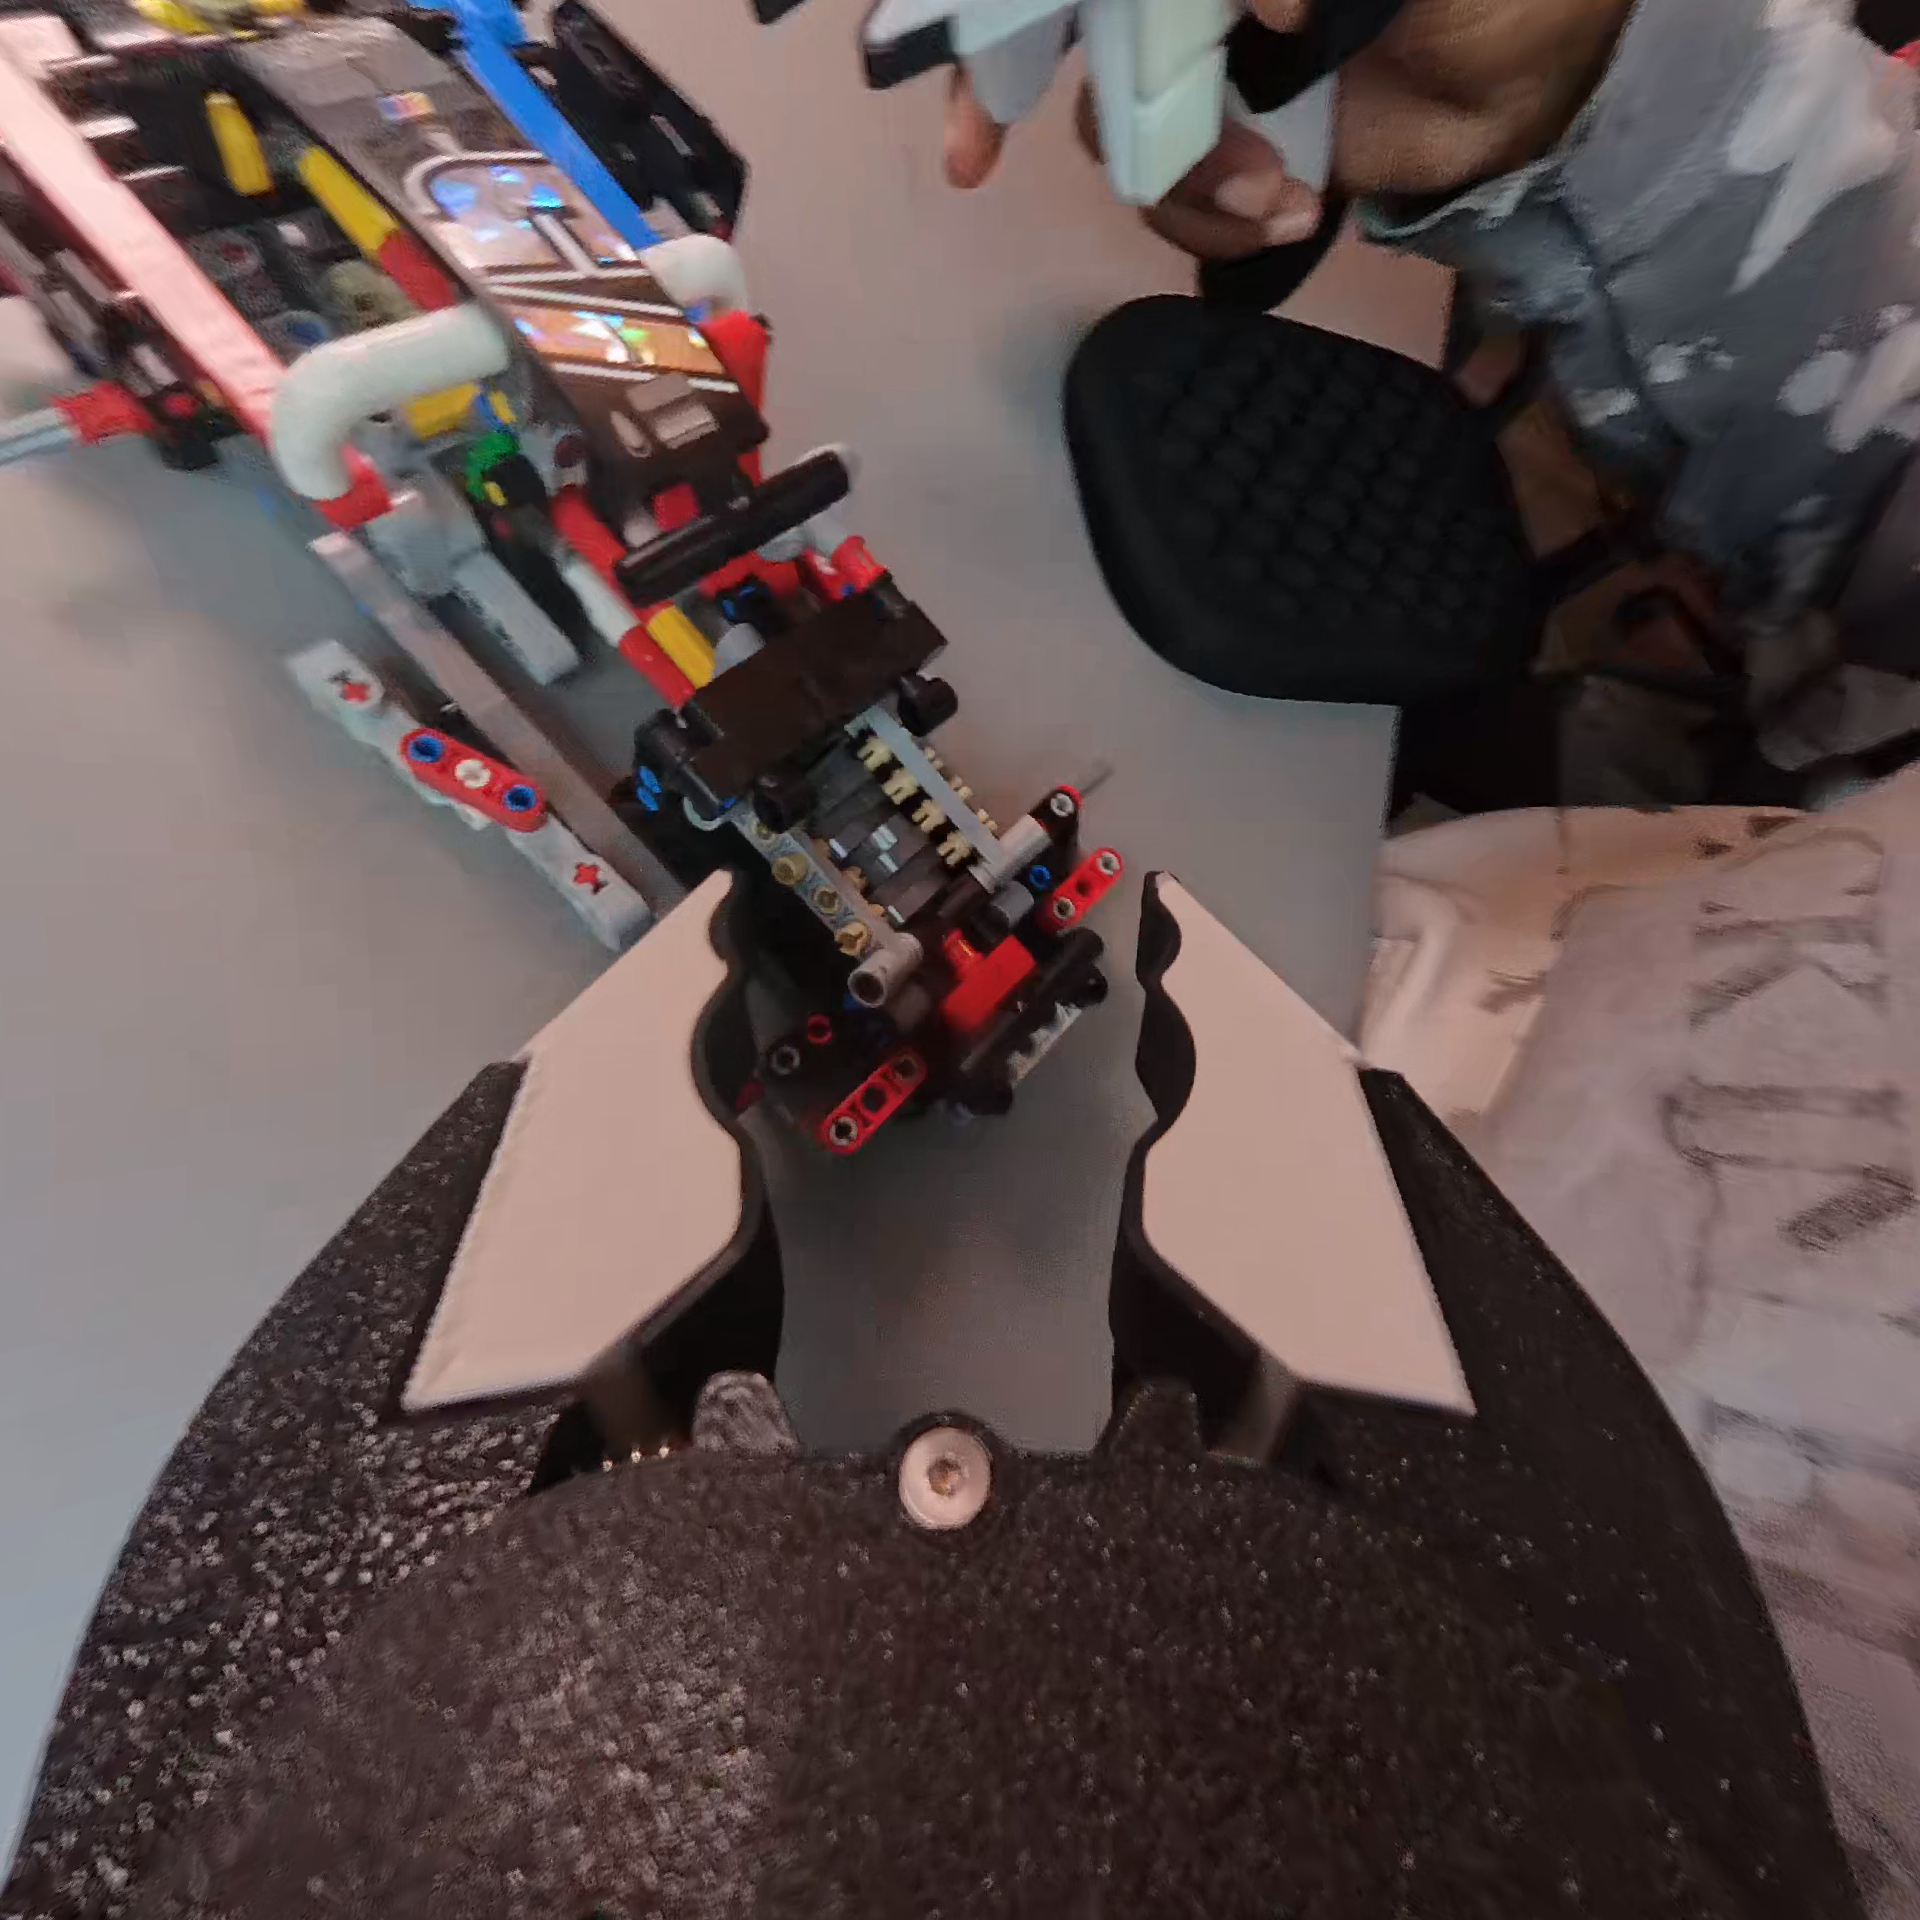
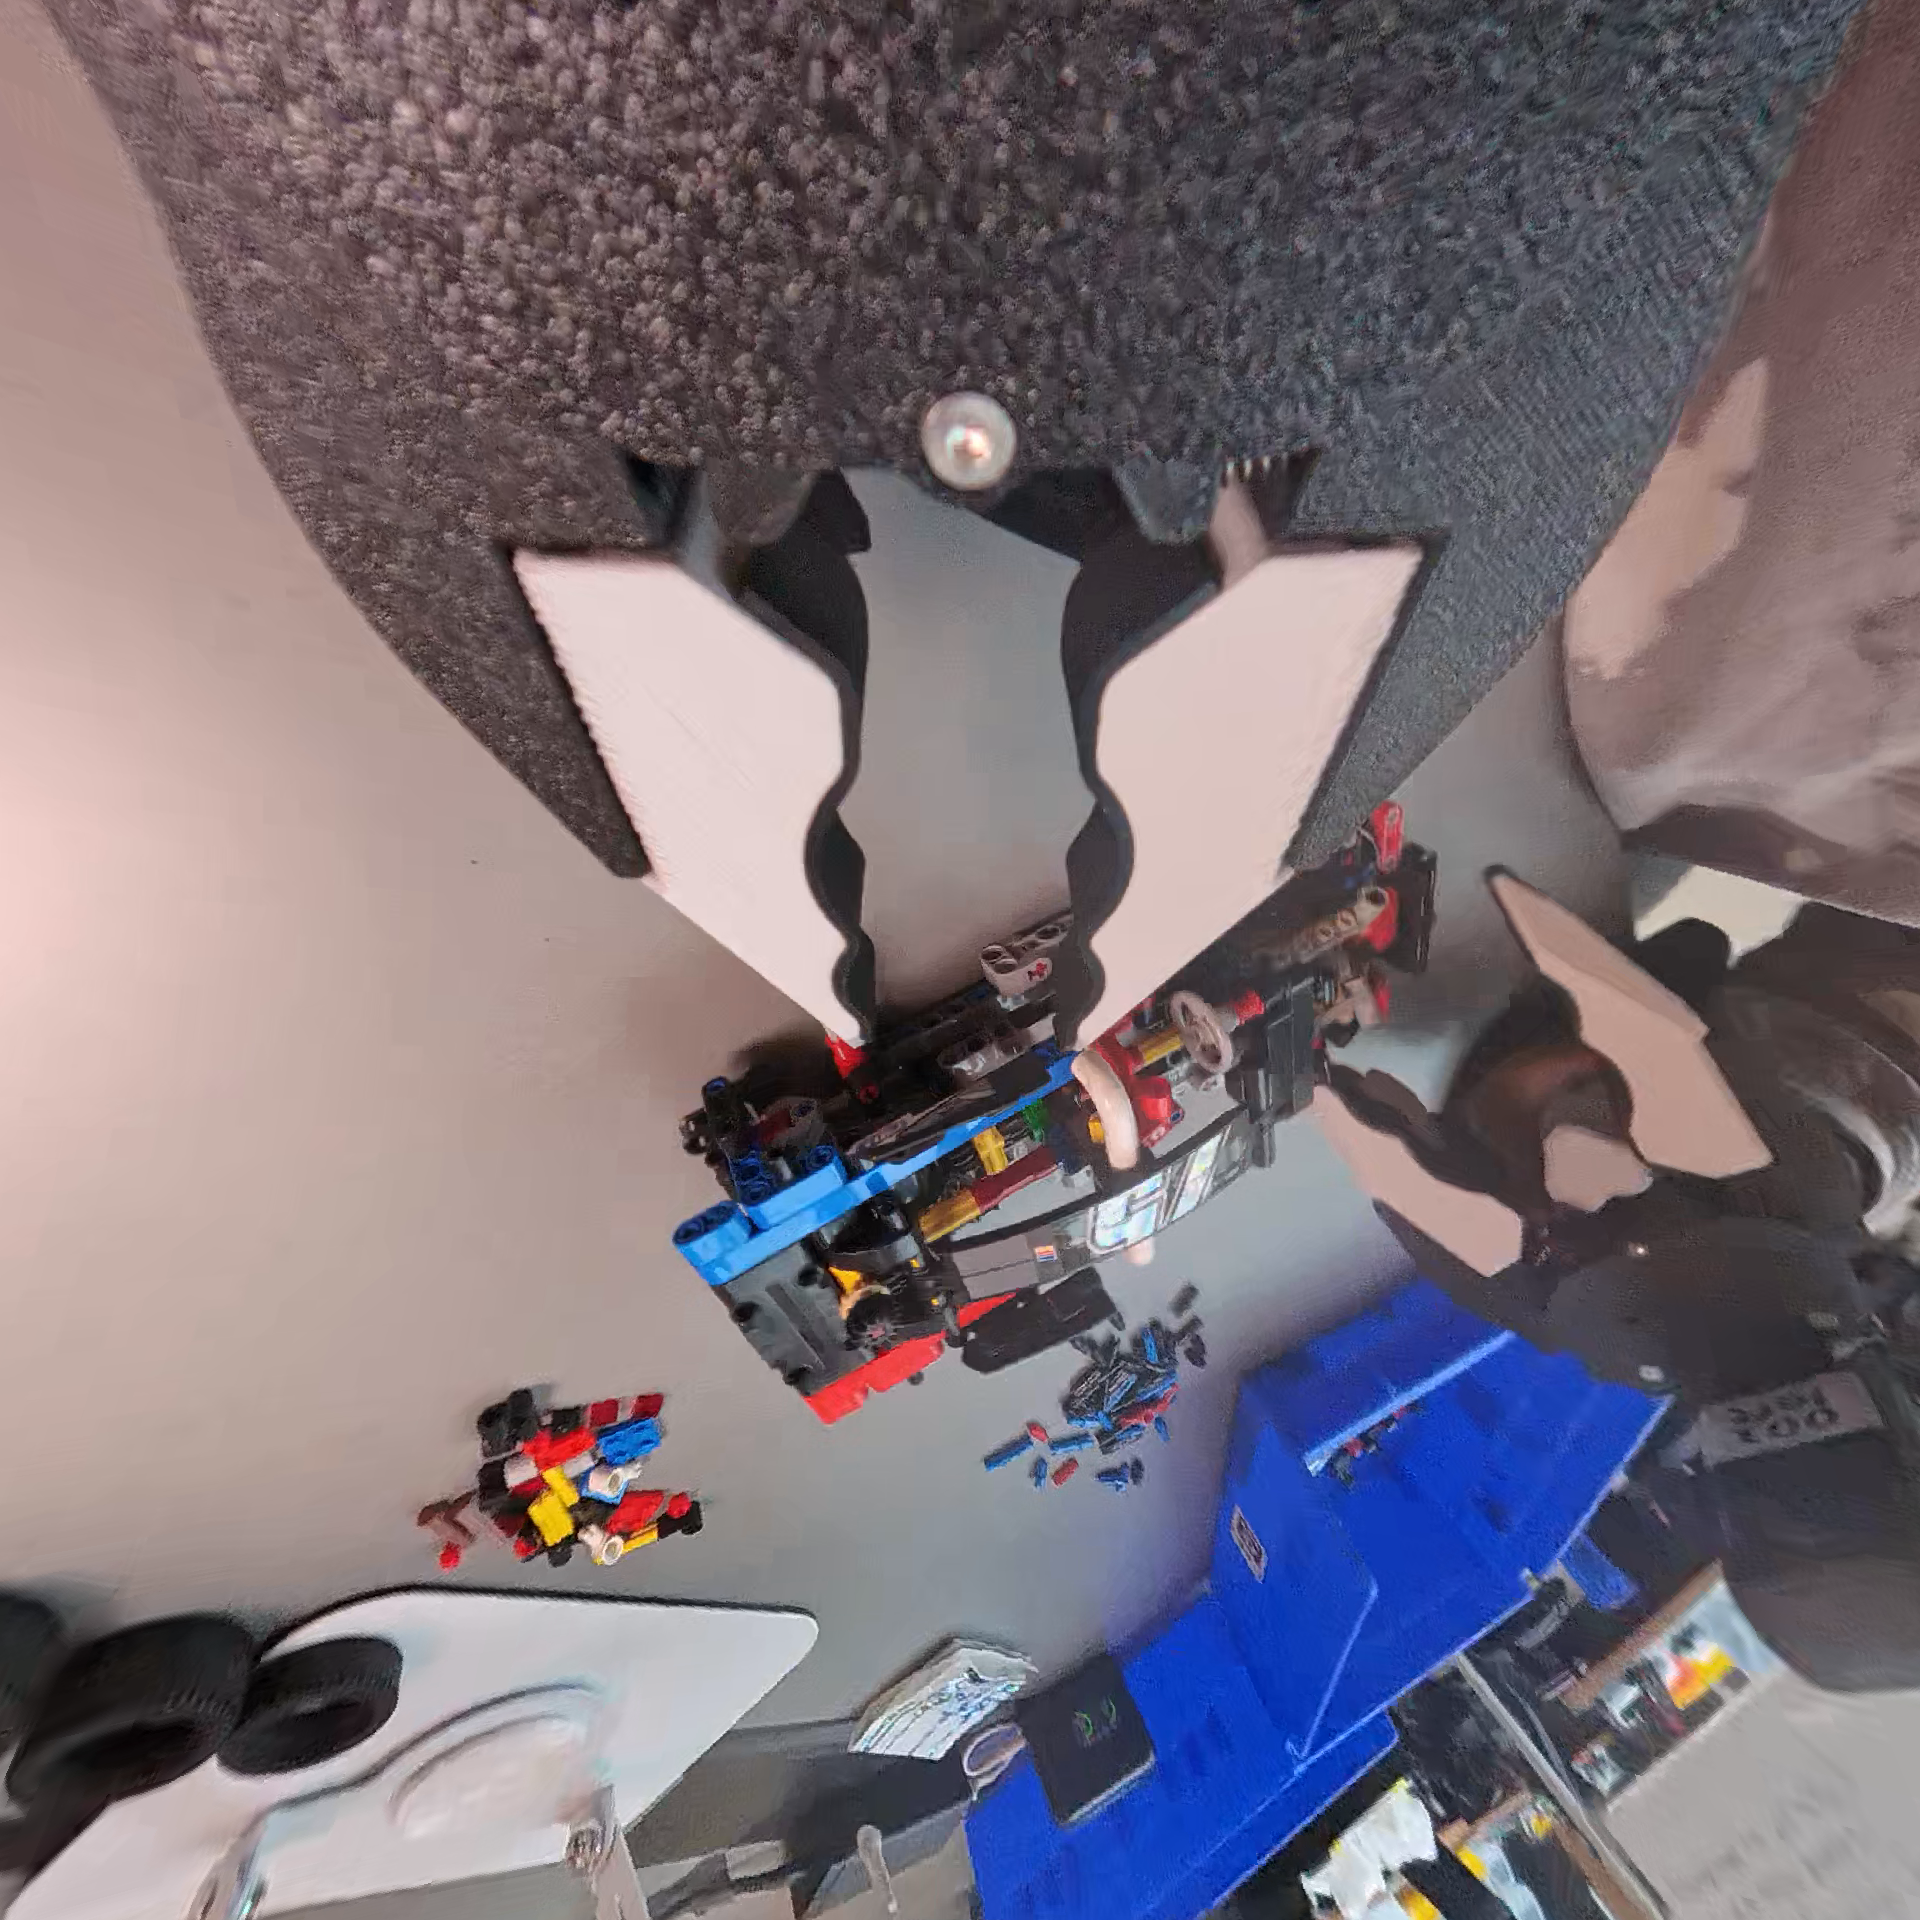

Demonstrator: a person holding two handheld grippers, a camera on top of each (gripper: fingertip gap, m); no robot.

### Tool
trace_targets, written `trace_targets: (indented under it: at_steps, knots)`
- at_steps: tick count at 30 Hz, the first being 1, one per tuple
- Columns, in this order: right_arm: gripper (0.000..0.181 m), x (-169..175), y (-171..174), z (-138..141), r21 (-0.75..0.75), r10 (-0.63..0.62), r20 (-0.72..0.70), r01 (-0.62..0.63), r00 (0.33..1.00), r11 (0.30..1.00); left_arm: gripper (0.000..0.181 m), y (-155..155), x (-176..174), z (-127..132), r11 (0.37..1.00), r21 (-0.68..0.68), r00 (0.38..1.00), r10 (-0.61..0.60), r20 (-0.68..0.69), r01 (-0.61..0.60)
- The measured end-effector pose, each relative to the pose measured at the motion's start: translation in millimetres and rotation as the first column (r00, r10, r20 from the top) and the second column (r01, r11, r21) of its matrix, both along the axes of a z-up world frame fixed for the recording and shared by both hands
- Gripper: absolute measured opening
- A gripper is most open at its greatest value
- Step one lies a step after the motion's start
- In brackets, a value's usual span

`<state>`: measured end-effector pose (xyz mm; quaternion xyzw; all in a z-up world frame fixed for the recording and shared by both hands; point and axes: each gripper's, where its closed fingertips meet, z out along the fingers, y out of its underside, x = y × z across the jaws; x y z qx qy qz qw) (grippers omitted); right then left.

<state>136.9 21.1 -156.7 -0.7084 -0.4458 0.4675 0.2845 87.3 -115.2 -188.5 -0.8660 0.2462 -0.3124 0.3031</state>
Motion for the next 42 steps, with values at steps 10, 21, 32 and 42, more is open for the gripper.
trace_targets:
  at_steps: [10,21,32,42]
  knots:
    - [0.018,-38.2,1.0,-16.3,-0.273,0.106,0.129,-0.067,0.986,0.960,0.060,35.0,-38.6,64.3,0.998,0.009,0.976,-0.069,0.207,0.069]
    - [0.010,-49.2,5.8,-18.4,-0.167,0.465,0.352,-0.435,0.812,0.885,0.073,173.4,-58.7,18.5,0.993,-0.051,0.993,-0.107,0.051,0.109]
    - [0.009,-68.5,-30.8,-18.4,-0.319,0.583,0.243,-0.504,0.775,0.803,0.047,107.1,-53.0,5.5,0.987,-0.148,0.993,-0.040,0.111,0.057]
    - [0.012,-79.4,-55.3,-25.5,-0.410,0.598,0.301,-0.466,0.742,0.784,0.062,89.5,-44.2,-6.4,0.984,-0.164,0.988,-0.038,0.147,0.063]
